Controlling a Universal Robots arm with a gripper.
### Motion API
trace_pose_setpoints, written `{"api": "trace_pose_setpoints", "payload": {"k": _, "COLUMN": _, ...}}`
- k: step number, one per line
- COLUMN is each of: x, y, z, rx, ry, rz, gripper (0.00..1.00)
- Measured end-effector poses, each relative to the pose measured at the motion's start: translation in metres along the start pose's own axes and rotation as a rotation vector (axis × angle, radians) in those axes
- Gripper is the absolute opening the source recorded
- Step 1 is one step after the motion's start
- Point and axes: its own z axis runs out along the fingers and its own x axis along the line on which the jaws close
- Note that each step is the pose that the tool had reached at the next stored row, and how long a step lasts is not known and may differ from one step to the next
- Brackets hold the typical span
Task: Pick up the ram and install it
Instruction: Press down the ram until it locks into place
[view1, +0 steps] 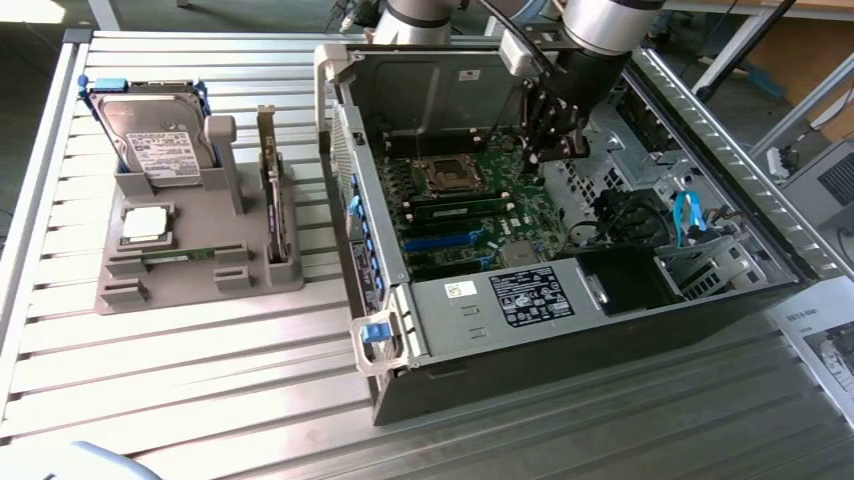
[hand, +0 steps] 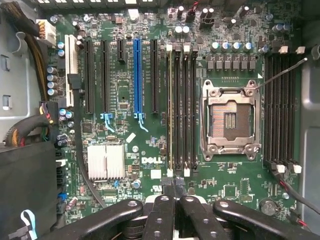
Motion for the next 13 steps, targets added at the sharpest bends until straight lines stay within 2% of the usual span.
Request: {"api": "trace_pose_setpoints", "payload": {"k": 13, "x": 0.000, "y": 0.0000, "z": 0.0159, "rx": 0.0002, "ry": 0.0000, "rz": 0.000, "gripper": 0.10}}
